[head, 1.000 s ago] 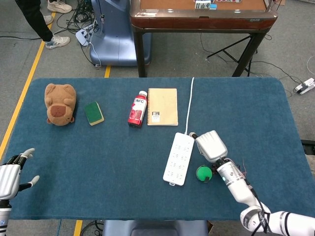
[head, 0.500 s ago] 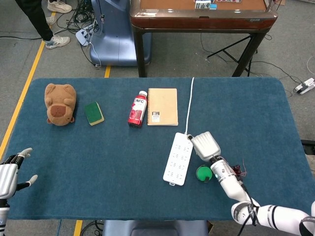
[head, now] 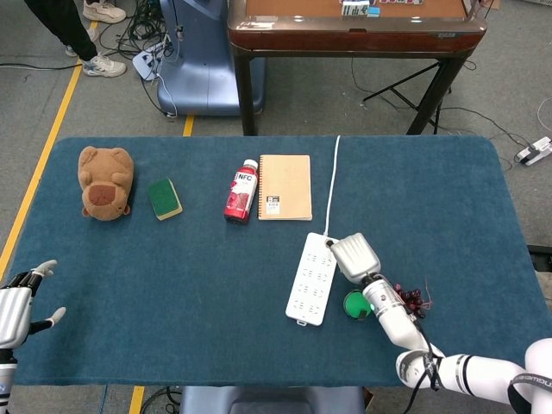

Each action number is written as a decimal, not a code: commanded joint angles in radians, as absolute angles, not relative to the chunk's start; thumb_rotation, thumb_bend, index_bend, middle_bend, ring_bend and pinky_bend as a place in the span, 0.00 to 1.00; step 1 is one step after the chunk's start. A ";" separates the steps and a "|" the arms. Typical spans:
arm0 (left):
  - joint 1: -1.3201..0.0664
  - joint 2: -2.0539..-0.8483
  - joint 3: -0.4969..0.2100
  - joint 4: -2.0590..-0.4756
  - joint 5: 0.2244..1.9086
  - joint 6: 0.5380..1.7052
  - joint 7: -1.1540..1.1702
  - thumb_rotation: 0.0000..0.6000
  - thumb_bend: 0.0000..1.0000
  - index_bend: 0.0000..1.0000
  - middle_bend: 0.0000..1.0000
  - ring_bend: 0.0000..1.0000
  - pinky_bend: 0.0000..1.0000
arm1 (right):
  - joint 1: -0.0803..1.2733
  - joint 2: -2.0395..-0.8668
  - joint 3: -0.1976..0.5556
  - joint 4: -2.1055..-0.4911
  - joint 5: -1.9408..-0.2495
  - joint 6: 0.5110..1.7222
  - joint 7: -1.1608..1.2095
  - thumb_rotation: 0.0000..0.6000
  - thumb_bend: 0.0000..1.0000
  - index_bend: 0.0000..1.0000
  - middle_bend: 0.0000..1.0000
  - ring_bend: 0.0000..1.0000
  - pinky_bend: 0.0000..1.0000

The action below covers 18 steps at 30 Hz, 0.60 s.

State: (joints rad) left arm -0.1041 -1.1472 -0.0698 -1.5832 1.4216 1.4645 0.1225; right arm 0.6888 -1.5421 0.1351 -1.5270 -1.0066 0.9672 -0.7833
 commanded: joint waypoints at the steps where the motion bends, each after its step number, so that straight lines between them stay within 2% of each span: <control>1: -0.105 -1.147 -0.070 -1.583 1.420 1.463 0.121 1.00 0.17 0.24 0.33 0.32 0.57 | 0.694 -1.546 0.131 -1.522 -1.002 0.968 -0.780 1.00 0.76 0.31 1.00 1.00 1.00; 18: -0.107 -1.145 -0.072 -1.579 1.416 1.456 0.111 1.00 0.17 0.24 0.33 0.32 0.57 | 0.733 -1.579 0.111 -1.489 -0.944 0.970 -0.802 1.00 0.76 0.31 1.00 1.00 1.00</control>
